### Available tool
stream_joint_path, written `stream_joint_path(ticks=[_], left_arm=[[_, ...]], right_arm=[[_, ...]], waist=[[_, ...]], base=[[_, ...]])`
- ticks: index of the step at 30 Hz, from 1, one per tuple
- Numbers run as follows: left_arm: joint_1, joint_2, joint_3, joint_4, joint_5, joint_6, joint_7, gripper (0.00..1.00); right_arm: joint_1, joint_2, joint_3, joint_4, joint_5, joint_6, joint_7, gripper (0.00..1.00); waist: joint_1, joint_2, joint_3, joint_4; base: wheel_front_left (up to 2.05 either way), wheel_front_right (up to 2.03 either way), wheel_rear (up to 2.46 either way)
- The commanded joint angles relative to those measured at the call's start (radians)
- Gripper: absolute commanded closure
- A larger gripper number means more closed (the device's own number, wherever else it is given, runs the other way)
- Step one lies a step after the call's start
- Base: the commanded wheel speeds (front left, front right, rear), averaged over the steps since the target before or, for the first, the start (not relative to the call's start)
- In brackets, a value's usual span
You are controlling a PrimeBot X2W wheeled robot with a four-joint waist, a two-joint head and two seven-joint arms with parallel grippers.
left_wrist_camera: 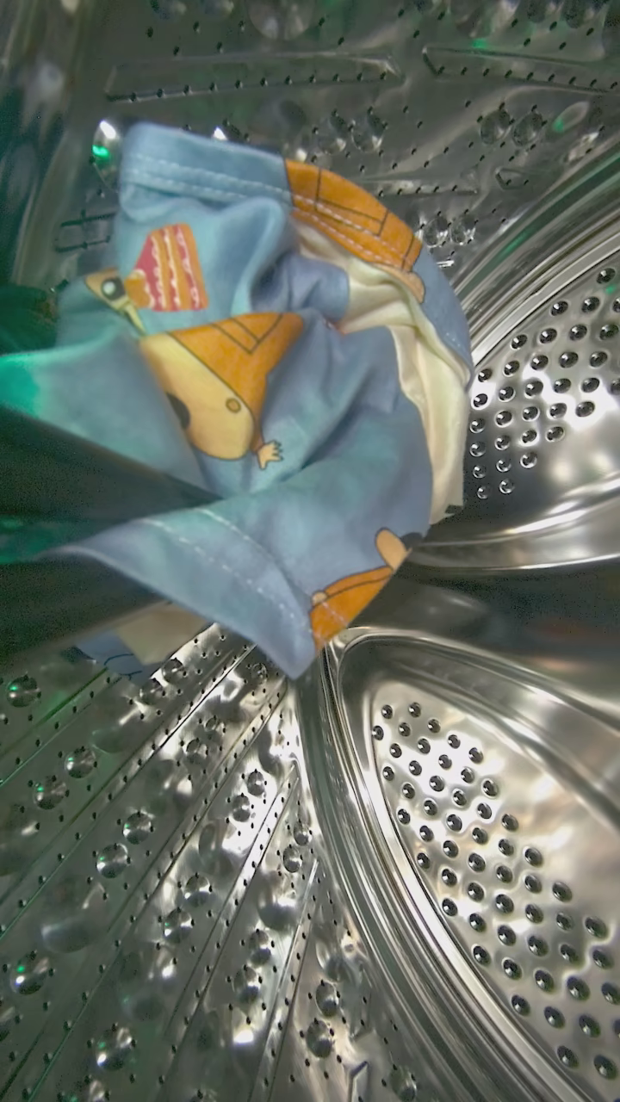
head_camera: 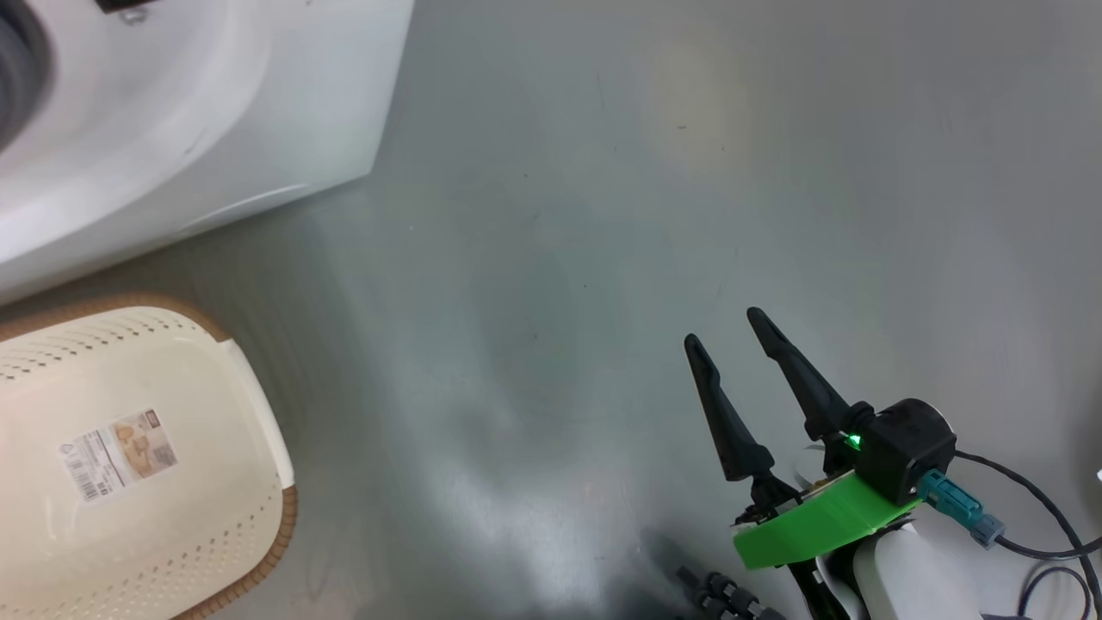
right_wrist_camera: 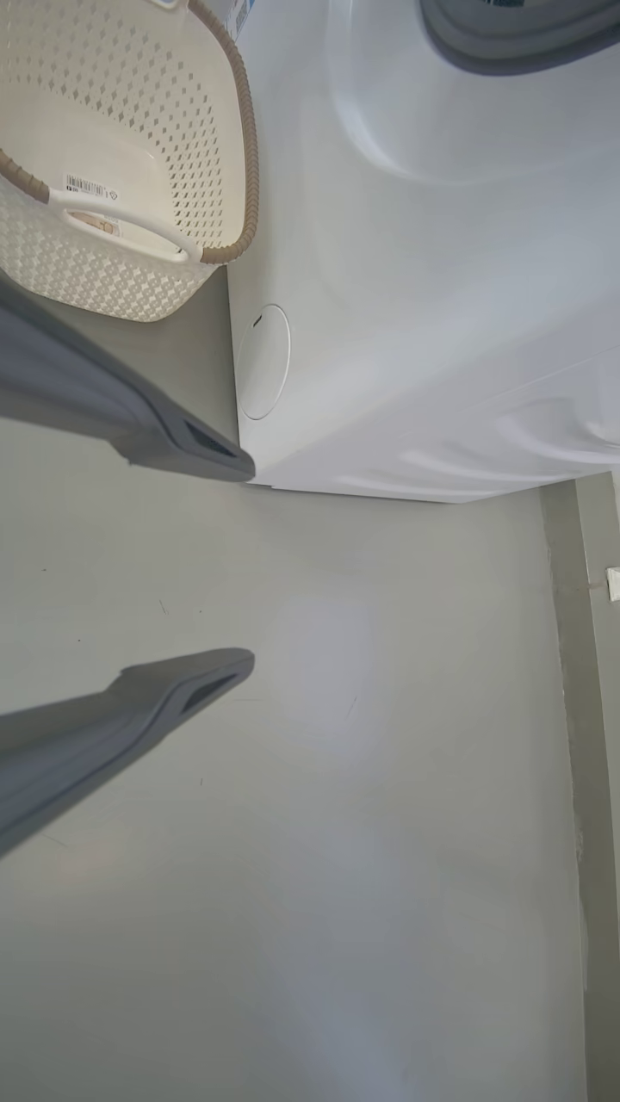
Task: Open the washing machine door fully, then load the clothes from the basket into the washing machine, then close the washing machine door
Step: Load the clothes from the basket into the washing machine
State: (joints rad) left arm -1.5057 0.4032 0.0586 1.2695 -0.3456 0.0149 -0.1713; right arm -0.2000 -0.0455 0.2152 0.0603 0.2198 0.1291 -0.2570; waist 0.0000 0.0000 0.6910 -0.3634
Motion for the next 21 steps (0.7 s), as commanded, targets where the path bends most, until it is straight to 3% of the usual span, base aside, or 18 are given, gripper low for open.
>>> stream_joint_path(ticks=[1,14,21], left_arm=[[0.007,0.034,-0.006,-0.01,-0.006,-0.006,0.015,0.03],[0.1,-0.042,0.013,0.013,-0.05,0.046,-0.036,0.0],[0.197,-0.104,0.003,0.016,-0.056,0.038,-0.074,0.0]], right_arm=[[0.042,-0.005,0.019,-0.015,-0.016,0.002,-0.005,0.0],[0.032,-0.005,0.012,0.018,-0.011,0.002,-0.005,0.0],[0.032,-0.005,0.016,0.049,-0.001,0.002,-0.005,0.0]], waist=[[0.0,0.0,-0.009,0.007],[0.0,0.0,-0.126,0.084],[0.0,0.0,-0.217,0.131]], base=[[0.0,0.0,0.0],[0.0,0.0,0.0],[0.0,0.0,0.0]])
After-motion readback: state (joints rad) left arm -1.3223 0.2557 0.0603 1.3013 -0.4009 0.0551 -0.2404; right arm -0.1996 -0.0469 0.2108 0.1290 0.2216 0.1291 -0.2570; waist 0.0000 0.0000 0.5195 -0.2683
